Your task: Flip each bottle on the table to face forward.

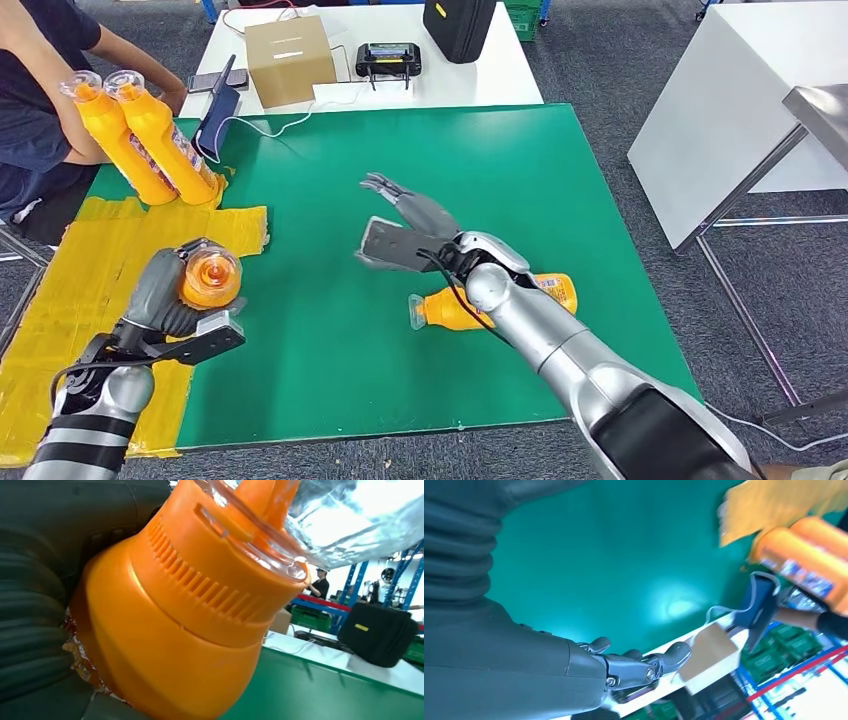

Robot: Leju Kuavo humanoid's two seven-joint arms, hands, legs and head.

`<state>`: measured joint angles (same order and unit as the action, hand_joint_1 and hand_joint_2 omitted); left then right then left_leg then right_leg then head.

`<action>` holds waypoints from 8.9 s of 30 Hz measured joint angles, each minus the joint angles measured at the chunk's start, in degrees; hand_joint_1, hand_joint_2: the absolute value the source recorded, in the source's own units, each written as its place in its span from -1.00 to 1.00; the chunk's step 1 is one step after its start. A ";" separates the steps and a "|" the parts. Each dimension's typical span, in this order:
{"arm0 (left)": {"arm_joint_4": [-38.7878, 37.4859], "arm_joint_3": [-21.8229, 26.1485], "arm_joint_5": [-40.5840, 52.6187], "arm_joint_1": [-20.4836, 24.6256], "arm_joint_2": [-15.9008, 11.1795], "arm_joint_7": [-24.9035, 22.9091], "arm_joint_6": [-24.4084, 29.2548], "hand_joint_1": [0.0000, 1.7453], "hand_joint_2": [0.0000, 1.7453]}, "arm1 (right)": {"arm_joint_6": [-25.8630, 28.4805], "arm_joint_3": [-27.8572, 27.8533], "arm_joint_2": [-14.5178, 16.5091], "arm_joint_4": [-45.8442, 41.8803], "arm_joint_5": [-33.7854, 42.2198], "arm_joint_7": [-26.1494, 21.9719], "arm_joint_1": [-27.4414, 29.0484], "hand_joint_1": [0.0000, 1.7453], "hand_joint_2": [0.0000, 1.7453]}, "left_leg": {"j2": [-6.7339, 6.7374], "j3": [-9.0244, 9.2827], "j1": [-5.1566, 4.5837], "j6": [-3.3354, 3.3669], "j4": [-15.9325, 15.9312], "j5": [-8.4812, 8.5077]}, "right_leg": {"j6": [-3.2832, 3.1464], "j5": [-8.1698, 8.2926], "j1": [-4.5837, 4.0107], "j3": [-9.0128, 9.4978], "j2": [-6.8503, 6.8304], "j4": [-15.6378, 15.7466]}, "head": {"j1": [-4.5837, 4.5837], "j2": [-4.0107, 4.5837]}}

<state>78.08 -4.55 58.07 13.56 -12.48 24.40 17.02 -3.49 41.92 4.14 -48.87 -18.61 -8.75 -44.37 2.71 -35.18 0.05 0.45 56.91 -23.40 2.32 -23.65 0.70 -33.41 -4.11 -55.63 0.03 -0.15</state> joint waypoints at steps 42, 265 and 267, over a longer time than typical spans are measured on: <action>-15.34 -10.49 31.67 -2.21 -12.78 -16.58 4.34 -1.00 -1.00 | -11.40 4.43 -20.74 -12.21 -0.53 -0.01 6.45 -1.00 1.00 | 0.00 0.40 0.01 -0.01 -0.05 -0.05 | -0.01 -0.02 0.01 0.41 0.00 0.00 | 0.01 0.00; 10.96 0.99 -54.02 -5.77 11.31 3.40 -34.52 -1.00 1.00 | 1.89 -4.72 7.62 -14.33 -3.05 -7.84 24.43 1.00 1.00 | 0.03 -0.19 0.03 -0.07 -0.03 0.12 | -0.15 0.11 -0.06 -0.29 0.01 -0.06 | 0.00 0.00; 10.89 0.93 -54.02 -5.64 11.32 3.41 -34.52 -1.00 1.00 | 1.90 -3.81 8.24 -13.22 -3.18 -7.70 23.83 1.00 1.00 | 0.03 -0.19 0.03 -0.07 -0.03 0.12 | -0.15 0.11 -0.05 -0.29 0.01 -0.06 | 0.01 0.00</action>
<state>88.97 -3.62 4.04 7.92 -1.16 27.81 -17.51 -1.59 38.10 12.38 -62.09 -21.79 -16.45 -20.54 2.74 -35.38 0.07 0.39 56.87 -23.27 2.18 -23.53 0.65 -33.70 -4.10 -55.69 0.04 -0.15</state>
